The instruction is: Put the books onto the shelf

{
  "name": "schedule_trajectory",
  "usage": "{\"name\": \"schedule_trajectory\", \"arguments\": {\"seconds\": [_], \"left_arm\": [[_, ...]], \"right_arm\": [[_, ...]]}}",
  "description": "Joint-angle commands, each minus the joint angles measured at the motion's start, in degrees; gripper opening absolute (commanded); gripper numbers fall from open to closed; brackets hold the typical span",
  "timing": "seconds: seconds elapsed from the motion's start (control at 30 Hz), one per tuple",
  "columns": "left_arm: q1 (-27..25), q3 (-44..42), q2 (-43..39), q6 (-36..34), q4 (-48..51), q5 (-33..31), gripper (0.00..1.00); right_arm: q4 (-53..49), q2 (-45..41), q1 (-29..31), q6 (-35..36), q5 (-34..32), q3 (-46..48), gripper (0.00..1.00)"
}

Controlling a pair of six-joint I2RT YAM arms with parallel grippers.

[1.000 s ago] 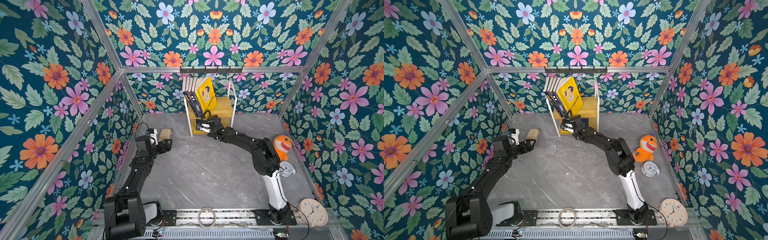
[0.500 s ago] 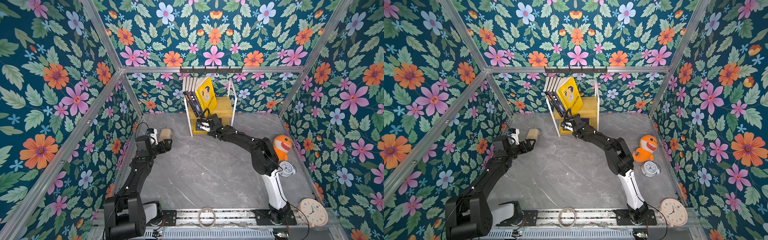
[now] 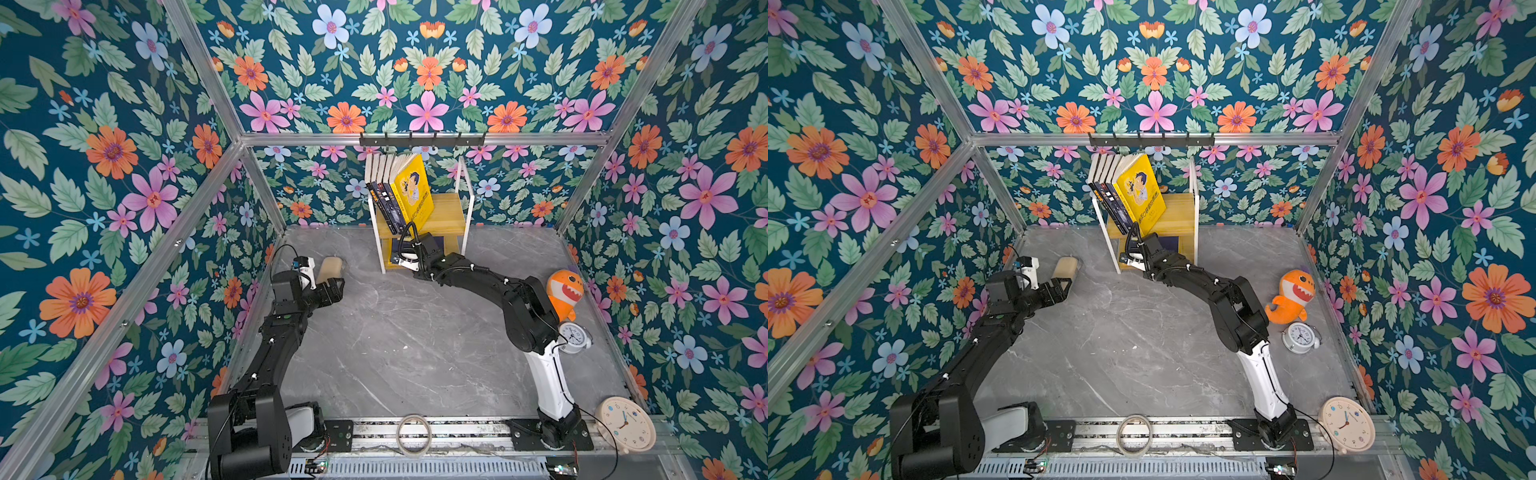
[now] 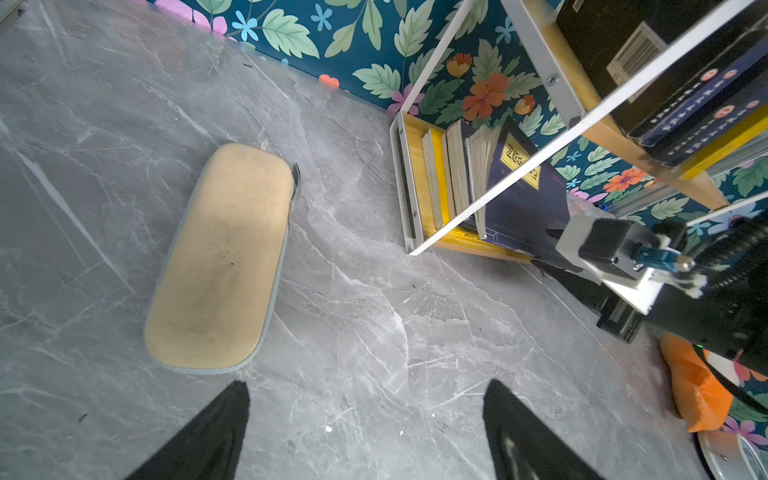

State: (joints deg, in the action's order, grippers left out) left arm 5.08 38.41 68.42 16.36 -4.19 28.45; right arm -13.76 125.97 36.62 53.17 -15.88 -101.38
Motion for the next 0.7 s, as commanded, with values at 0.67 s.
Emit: {"name": "schedule_trajectory", "arguments": {"seconds": [0.67], "left_arm": [[0.1, 0.2, -0.6, -0.7, -0.1, -0.2, 0.9]], "right_arm": [[-7.4, -3.7, -4.9, -3.7, 11.6, 0.6, 0.55]]}}
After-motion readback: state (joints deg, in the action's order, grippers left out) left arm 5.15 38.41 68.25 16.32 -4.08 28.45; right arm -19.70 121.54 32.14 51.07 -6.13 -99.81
